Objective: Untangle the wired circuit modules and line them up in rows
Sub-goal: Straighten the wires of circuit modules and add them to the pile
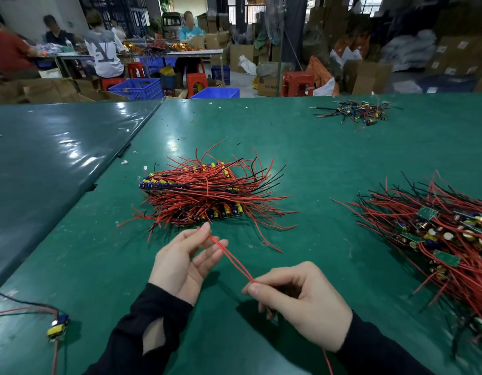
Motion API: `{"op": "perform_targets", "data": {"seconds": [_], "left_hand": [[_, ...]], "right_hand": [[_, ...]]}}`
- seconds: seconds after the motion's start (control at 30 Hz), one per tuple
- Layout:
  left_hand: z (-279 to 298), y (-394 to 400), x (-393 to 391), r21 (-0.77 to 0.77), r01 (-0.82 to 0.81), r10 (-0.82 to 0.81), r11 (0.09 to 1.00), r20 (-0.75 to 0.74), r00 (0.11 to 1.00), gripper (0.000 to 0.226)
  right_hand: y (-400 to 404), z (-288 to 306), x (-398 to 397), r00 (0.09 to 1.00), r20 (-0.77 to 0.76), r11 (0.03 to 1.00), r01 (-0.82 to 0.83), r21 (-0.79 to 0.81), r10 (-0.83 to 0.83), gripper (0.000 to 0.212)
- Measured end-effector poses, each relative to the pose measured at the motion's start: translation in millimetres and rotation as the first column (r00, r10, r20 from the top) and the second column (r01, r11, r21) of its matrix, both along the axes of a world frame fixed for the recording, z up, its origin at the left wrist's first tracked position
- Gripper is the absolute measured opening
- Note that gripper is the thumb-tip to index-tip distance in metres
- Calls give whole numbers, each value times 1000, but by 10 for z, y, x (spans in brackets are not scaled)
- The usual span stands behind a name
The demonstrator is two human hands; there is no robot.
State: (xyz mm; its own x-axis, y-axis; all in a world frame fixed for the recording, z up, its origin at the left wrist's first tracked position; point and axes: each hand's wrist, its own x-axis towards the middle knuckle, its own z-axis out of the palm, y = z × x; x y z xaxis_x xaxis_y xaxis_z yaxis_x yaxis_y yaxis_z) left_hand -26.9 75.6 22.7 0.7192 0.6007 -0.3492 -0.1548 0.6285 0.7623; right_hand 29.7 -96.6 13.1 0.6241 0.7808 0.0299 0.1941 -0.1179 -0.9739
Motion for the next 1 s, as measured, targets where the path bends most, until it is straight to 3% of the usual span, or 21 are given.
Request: {"op": "perform_targets", "data": {"seconds": [0.1,0.23,0.37,0.5,0.63,0.7,0.77,0.83,0.9,1.0], "left_hand": [[1,-72,2,-12,154,-154,988,8,988,11],[2,-149,-32,134,406,-394,904,-109,913,21],[-24,-177,-59,154,532,-515,833,-138,846,25],[-29,-203,-78,172,648,-649,742,-60,758,28],[-63,-217,-94,182,683,-703,708,80,707,42],[-55,-234,-85,240,651,-683,720,80,726,37],[-56,-244,-54,356,556,-596,751,1,803,27],[-73,-255,-22,498,441,-481,747,-55,875,23],[-83,-264,-18,554,397,-441,732,-59,895,26],[-57,-227,-40,515,449,-498,730,-48,866,18]], "right_hand": [[5,-1,39,992,-120,999,30,11,-29,17],[25,64,75,960,-281,998,28,58,-11,21],[12,97,124,908,-415,998,-44,49,61,21],[-3,100,137,824,-539,984,-163,71,175,21],[-40,114,149,719,-634,956,-260,136,285,23],[-39,127,143,726,-630,960,-248,132,275,22],[-19,121,130,824,-540,985,-158,75,173,17],[-11,82,119,960,-279,1000,-30,-6,27,15],[-8,53,104,996,-80,1000,27,-4,-27,24],[-14,94,90,985,-164,999,-49,22,52,24]]}}
